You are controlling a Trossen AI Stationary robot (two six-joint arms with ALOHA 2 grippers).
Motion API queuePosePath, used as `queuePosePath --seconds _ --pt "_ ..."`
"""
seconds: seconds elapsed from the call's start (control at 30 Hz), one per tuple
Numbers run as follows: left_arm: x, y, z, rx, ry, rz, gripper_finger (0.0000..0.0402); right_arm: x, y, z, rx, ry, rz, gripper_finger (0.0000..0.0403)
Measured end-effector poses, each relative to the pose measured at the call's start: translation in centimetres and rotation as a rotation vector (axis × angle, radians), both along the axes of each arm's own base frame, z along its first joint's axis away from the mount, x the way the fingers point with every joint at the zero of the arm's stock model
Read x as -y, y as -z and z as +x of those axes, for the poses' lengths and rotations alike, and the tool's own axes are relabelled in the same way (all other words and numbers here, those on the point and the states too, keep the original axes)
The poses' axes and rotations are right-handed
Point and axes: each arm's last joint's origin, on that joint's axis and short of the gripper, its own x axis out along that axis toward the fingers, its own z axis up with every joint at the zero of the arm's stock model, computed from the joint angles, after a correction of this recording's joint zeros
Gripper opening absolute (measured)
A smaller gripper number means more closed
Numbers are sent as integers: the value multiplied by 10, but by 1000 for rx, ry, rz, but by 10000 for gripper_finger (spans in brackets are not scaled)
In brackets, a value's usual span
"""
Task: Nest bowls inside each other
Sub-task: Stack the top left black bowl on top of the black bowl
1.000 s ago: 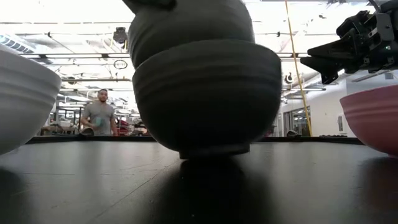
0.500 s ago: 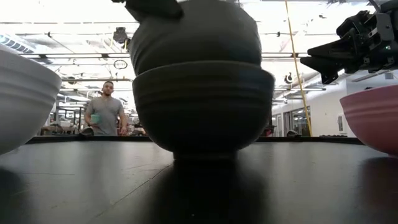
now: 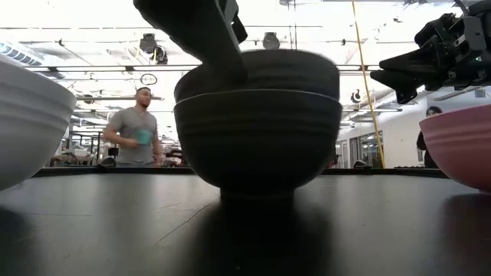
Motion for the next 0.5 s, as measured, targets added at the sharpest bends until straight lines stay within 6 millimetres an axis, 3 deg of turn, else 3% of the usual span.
queuePosePath --seconds 0.3,0.5 --pt "2 -20 2 -27 -3 -3 5 0 0 0 0 0 0 153" --pt "2 -17 1 -28 -20 24 5 0 0 0 0 0 0 153"
